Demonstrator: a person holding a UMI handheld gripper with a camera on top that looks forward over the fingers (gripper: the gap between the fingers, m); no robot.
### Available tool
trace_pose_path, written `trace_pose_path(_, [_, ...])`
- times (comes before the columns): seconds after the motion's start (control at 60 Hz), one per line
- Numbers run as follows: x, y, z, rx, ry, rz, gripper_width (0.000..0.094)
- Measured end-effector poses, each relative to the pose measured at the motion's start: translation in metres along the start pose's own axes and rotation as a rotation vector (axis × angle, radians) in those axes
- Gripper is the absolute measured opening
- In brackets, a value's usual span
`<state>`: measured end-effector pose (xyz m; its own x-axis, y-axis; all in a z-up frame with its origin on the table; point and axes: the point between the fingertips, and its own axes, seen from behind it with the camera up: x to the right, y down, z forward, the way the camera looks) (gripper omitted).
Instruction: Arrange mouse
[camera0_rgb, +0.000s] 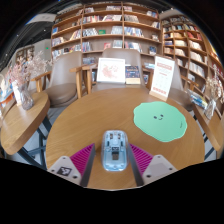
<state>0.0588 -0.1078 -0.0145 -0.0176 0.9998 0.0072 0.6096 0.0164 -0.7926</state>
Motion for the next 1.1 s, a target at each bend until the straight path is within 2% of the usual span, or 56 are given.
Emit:
trace_pose_path(0.033, [-0.005,-0.002,0.001,0.006,-0.013,-0.012,0.0442])
trace_pose_path(0.133, [-0.002,-0.004,-0.007,-0.012,-0.026,-0.047,0.0429])
trace_pose_path(0.217, [0.001,-0.034,-0.027,0.028,-0.067,-0.014,0.0426])
trace_pose_path(0.317, [0.03,-0.091,-0.044,0.104,-0.058,-0.007,0.0428])
trace_pose_path(0.4, [0.072,-0.139,-0.043,0.172,-0.014,-0.006,0.0427])
trace_pose_path(0.467, [0.109,-0.164,-0.026,0.189,0.052,-0.013,0.0428])
trace_pose_path(0.583, [0.156,-0.174,0.013,0.159,0.1,0.012,0.0427])
trace_pose_path(0.667, [0.178,-0.156,0.044,0.108,0.111,0.016,0.0424])
trace_pose_path(0.9, [0.202,-0.09,0.099,-0.007,0.104,0.041,0.0432])
trace_pose_path(1.017, [0.202,-0.082,0.102,0.004,0.096,0.073,0.0486])
trace_pose_path(1.05, [0.201,-0.082,0.103,-0.003,0.093,0.076,0.0514])
trace_pose_path(1.1, [0.202,-0.081,0.099,-0.009,0.098,0.084,0.0679])
